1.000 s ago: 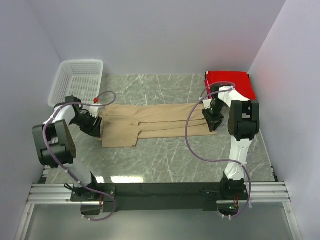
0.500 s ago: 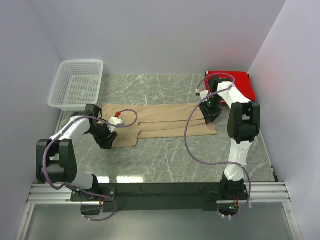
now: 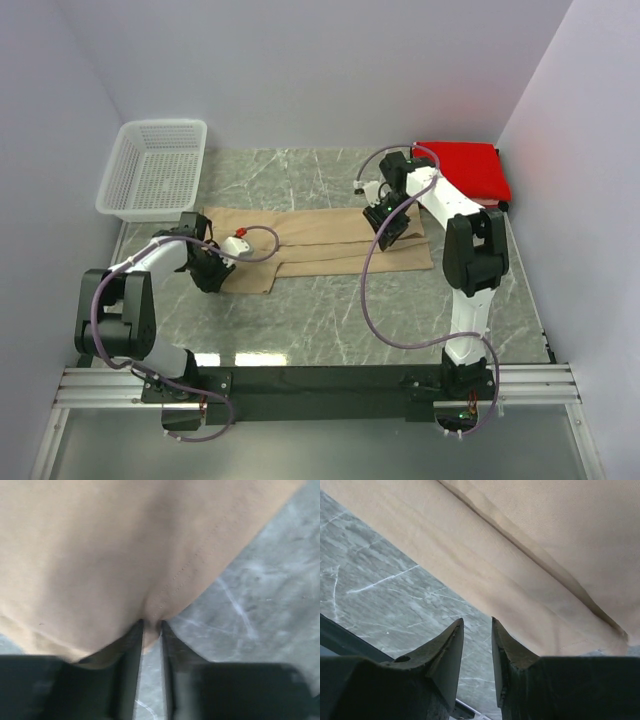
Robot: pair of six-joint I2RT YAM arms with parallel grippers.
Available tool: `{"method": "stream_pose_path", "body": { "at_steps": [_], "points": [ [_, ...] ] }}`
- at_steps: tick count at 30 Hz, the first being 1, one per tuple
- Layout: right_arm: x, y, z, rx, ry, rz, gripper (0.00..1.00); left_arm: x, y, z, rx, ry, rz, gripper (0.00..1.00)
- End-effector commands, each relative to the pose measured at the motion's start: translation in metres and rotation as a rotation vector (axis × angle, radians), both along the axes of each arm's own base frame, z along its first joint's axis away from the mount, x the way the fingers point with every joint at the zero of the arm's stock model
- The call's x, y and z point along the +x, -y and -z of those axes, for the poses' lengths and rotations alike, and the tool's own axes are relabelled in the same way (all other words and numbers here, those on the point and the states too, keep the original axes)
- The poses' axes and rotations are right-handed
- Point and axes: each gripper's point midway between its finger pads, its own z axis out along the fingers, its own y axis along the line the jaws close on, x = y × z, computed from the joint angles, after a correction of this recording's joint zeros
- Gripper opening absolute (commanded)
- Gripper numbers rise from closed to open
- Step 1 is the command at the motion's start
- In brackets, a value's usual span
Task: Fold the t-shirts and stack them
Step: Fold the tshirt
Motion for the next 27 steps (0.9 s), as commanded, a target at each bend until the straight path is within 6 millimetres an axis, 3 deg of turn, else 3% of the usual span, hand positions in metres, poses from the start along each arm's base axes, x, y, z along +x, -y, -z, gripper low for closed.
{"method": "stream_pose_path", "body": {
  "at_steps": [1, 2, 4, 5, 7, 8, 10, 11, 13, 14, 16, 17, 18, 20, 21, 22, 23, 25, 26, 27],
  "points": [
    [0.014, -0.001, -0.006, 0.023, 0.039, 0.02, 0.36, -0.02, 0.0, 0.024, 0.024, -0.09, 0.027, 0.23],
    [0.015, -0.001, -0.005, 0.022, 0.04, 0.018, 0.36, -0.015, 0.003, 0.018, 0.012, -0.079, 0.043, 0.08],
    [0.018, 0.0, -0.006, 0.016, 0.046, 0.018, 0.36, -0.019, 0.006, 0.007, -0.006, -0.103, 0.053, 0.01],
    [0.019, 0.0, -0.007, 0.013, 0.049, 0.017, 0.36, -0.008, 0.008, -0.004, -0.012, -0.078, 0.061, 0.01],
    [0.02, 0.004, -0.006, 0.009, 0.048, 0.024, 0.35, -0.011, 0.014, -0.019, -0.045, -0.108, 0.066, 0.01],
    [0.021, 0.005, -0.008, 0.011, 0.048, 0.027, 0.35, 0.001, 0.017, -0.035, -0.064, -0.076, 0.074, 0.01],
    [0.022, 0.009, -0.007, 0.006, 0.043, 0.033, 0.34, 0.005, 0.025, -0.054, -0.107, -0.081, 0.072, 0.01],
    [0.022, 0.01, -0.007, 0.004, 0.042, 0.035, 0.34, 0.021, 0.029, -0.072, -0.121, -0.039, 0.067, 0.01],
    [0.024, 0.014, -0.008, 0.002, 0.044, 0.043, 0.33, 0.034, 0.033, -0.081, -0.141, -0.038, 0.061, 0.01],
    [0.025, 0.015, -0.006, -0.001, 0.038, 0.044, 0.33, 0.051, 0.034, -0.096, -0.147, 0.003, 0.053, 0.01],
    [0.027, 0.018, -0.004, -0.003, 0.032, 0.055, 0.33, 0.07, 0.035, -0.096, -0.152, 0.001, 0.028, 0.01],
    [0.027, 0.019, -0.003, -0.005, 0.028, 0.055, 0.33, 0.09, 0.037, -0.108, -0.159, 0.051, 0.026, 0.01],
    [0.028, 0.02, -0.002, -0.008, 0.025, 0.055, 0.33, 0.102, 0.037, -0.098, -0.159, 0.03, 0.014, 0.01],
    [0.031, 0.023, -0.001, -0.016, 0.025, 0.061, 0.33, 0.135, 0.036, -0.108, -0.177, 0.083, -0.036, 0.01],
    [0.032, 0.023, -0.001, -0.017, 0.025, 0.059, 0.33, 0.149, 0.036, -0.094, -0.182, 0.063, -0.049, 0.01],
    [0.033, 0.024, 0.0, -0.021, 0.023, 0.058, 0.33, 0.162, 0.035, -0.094, -0.189, 0.071, -0.085, 0.01],
    [0.033, 0.026, 0.001, -0.033, 0.024, 0.06, 0.33, 0.188, 0.034, -0.092, -0.192, 0.109, -0.11, 0.01],
    [0.032, 0.028, 0.003, -0.041, 0.018, 0.061, 0.33, 0.219, 0.032, -0.104, -0.218, 0.162, -0.165, 0.01],
    [0.031, 0.029, 0.004, -0.042, 0.015, 0.061, 0.33, 0.226, 0.033, -0.089, -0.219, 0.134, -0.182, 0.01],
    [0.03, 0.029, 0.005, -0.049, 0.014, 0.059, 0.34, 0.235, 0.033, -0.087, -0.222, 0.144, -0.194, 0.01]
  ]
}}
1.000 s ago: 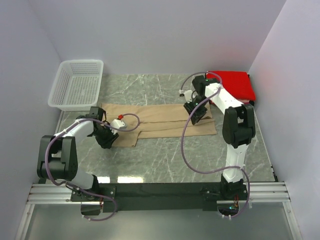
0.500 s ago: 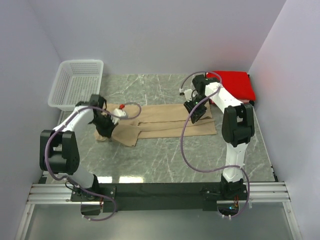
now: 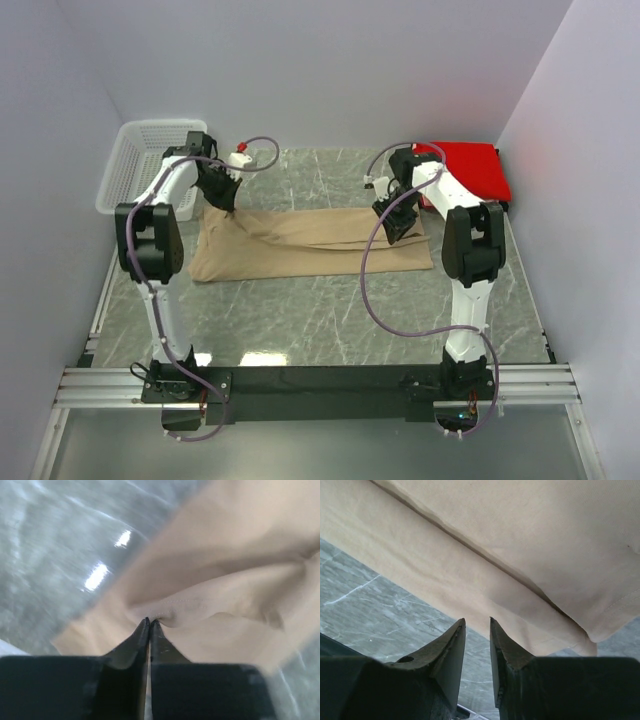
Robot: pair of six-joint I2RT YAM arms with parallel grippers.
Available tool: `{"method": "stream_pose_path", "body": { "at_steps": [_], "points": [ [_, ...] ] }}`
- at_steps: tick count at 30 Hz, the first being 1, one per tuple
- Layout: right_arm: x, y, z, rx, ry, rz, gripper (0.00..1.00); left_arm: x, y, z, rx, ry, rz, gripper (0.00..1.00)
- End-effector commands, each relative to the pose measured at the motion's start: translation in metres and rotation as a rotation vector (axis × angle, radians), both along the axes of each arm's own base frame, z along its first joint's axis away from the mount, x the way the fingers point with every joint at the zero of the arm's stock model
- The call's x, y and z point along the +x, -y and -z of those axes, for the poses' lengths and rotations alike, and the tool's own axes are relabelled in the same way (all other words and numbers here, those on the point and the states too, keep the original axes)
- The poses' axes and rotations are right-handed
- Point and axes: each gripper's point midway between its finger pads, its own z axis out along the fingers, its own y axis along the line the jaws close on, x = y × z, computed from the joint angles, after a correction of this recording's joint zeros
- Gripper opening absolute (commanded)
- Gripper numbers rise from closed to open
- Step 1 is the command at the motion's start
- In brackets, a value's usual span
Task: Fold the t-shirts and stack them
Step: Fold the tshirt
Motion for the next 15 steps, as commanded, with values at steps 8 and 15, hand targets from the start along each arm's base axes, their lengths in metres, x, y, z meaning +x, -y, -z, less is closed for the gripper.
{"method": "stream_pose_path", "body": {
  "at_steps": [8, 15],
  "points": [
    [-0.002, 0.01, -0.002, -0.036, 0.011, 0.0, 0.36, 0.048, -0.005, -0.021, -0.093, 0.114, -0.174, 0.43],
    [0.009, -0.009, -0.006, 0.033, 0.017, -0.004, 0.37, 0.033, -0.005, -0.015, -0.1, 0.084, -0.149, 0.44]
  ]
}}
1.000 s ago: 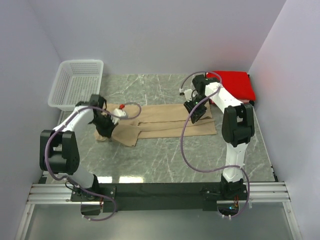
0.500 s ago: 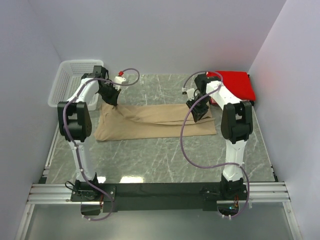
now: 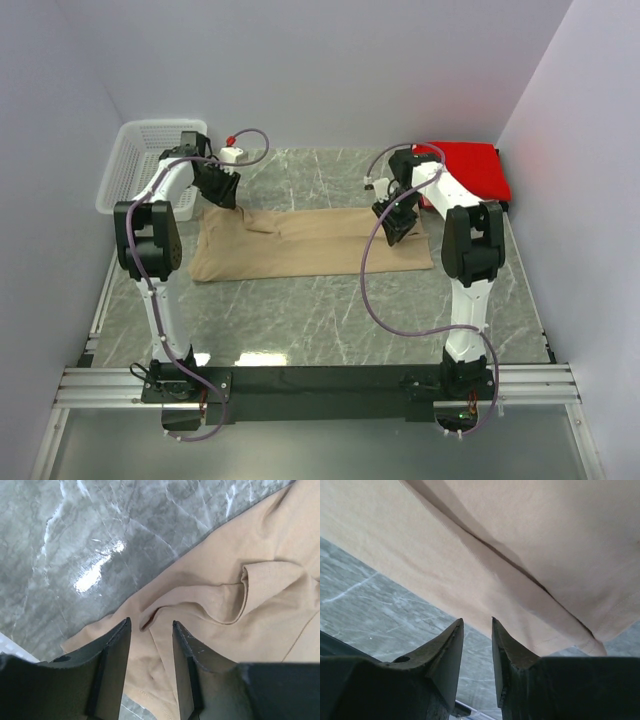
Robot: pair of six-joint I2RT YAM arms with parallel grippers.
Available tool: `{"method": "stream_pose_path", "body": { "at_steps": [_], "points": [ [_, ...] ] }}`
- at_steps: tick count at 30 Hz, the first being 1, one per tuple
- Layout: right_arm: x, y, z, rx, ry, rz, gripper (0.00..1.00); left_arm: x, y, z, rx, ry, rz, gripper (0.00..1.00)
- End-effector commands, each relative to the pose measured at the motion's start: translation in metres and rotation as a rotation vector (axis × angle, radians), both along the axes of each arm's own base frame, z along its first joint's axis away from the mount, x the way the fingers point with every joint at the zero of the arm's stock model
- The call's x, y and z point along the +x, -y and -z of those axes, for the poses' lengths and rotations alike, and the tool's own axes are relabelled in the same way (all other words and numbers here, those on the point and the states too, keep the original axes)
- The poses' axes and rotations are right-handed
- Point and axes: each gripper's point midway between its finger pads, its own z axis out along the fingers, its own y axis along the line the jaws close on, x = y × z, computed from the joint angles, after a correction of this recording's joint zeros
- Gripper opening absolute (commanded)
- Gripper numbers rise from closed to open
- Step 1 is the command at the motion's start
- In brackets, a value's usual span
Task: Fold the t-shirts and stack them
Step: Fold the tshirt
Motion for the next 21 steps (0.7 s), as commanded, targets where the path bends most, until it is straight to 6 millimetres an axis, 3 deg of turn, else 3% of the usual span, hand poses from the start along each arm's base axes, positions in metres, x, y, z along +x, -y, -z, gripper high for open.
{"method": "stream_pose_path", "body": {
  "at_steps": [1, 8, 12, 21],
  "points": [
    [0.016, -0.015, -0.014, 0.054, 0.037, -0.006, 0.37, 0.001, 0.007, -0.027, -0.044, 0.058, 0.023, 0.45],
    [0.026, -0.019, -0.007, 0.054, 0.031, 0.016, 0.36, -0.009, 0.043, -0.063, -0.175, 0.103, 0.171, 0.53],
    [0.018, -0.015, 0.003, 0.049, 0.008, 0.03, 0.36, -0.023, 0.072, -0.046, -0.132, 0.065, 0.233, 0.52],
    [0.015, -0.012, 0.005, 0.051, 0.008, 0.044, 0.36, -0.02, 0.086, -0.013, -0.107, -0.019, 0.217, 0.53]
  ]
}}
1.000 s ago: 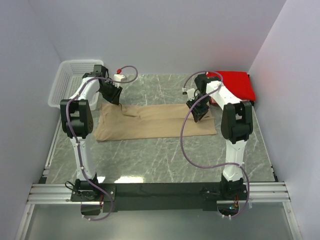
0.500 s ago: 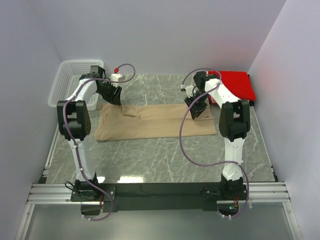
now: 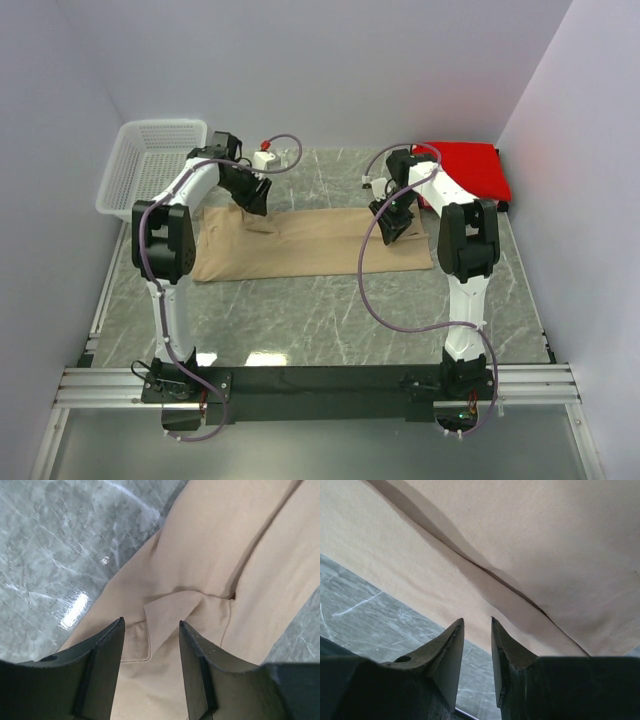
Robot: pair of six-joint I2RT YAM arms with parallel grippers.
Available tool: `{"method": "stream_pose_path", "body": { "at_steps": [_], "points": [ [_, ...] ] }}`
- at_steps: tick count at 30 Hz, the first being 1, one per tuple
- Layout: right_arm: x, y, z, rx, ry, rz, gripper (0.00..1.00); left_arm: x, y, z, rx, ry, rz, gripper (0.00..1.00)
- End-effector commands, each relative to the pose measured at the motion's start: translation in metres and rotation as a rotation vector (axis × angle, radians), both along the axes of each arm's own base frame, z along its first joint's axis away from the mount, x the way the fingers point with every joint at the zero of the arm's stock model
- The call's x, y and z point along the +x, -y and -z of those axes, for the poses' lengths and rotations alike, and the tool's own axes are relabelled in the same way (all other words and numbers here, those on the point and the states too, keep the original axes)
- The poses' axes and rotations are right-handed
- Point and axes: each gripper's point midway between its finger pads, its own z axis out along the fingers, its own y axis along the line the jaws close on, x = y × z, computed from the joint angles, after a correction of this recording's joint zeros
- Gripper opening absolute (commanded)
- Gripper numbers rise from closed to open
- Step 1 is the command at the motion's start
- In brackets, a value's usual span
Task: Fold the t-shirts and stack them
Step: Fold the tshirt
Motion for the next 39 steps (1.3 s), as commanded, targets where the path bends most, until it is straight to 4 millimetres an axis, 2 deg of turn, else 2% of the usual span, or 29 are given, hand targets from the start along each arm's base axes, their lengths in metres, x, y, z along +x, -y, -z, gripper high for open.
{"method": "stream_pose_path", "body": {
  "at_steps": [1, 2, 5, 12, 19, 22, 24, 26, 29, 30, 34, 36, 37, 39],
  "points": [
    [0.003, 0.0, -0.004, 0.009, 0.018, 0.018, 0.36, 0.007, -0.002, 0.004, 0.002, -0.016, -0.011, 0.54],
    [0.002, 0.001, -0.003, 0.008, 0.015, 0.017, 0.36, 0.003, 0.001, 0.011, 0.009, -0.037, -0.002, 0.57],
    [0.005, 0.001, -0.004, 0.007, 0.018, 0.021, 0.36, -0.006, 0.004, 0.023, 0.028, -0.077, 0.021, 0.59],
    [0.007, 0.002, -0.004, 0.006, 0.018, 0.027, 0.36, -0.015, 0.008, 0.039, 0.043, -0.124, 0.033, 0.53],
    [0.006, 0.001, -0.004, 0.013, 0.006, 0.033, 0.36, 0.002, 0.024, 0.015, -0.035, -0.029, 0.055, 0.2],
    [0.005, 0.001, -0.004, 0.014, 0.002, 0.033, 0.36, 0.011, 0.028, 0.007, -0.057, 0.008, 0.056, 0.13],
    [0.005, 0.001, -0.003, 0.013, -0.002, 0.036, 0.36, 0.018, 0.03, 0.006, -0.065, 0.045, 0.063, 0.13],
    [0.004, 0.001, -0.003, 0.017, -0.006, 0.037, 0.36, 0.026, 0.032, 0.006, -0.069, 0.081, 0.064, 0.16],
    [0.002, -0.001, -0.002, 0.02, -0.014, 0.037, 0.36, 0.037, 0.033, 0.004, -0.073, 0.129, 0.058, 0.29],
    [0.002, -0.001, -0.001, 0.02, -0.014, 0.038, 0.36, 0.04, 0.033, 0.003, -0.069, 0.142, 0.053, 0.37],
    [0.0, 0.001, 0.001, 0.017, -0.025, 0.036, 0.36, 0.052, 0.028, -0.01, -0.042, 0.216, 0.028, 0.5],
    [-0.002, 0.002, 0.003, 0.008, -0.023, 0.031, 0.35, 0.058, 0.016, -0.013, -0.005, 0.255, 0.007, 0.54],
    [-0.002, 0.003, 0.003, 0.007, -0.021, 0.032, 0.35, 0.06, 0.01, -0.021, 0.002, 0.277, -0.006, 0.55],
    [-0.003, 0.003, 0.003, 0.006, -0.025, 0.03, 0.35, 0.067, -0.011, -0.029, -0.002, 0.283, -0.054, 0.58]
  ]
}}
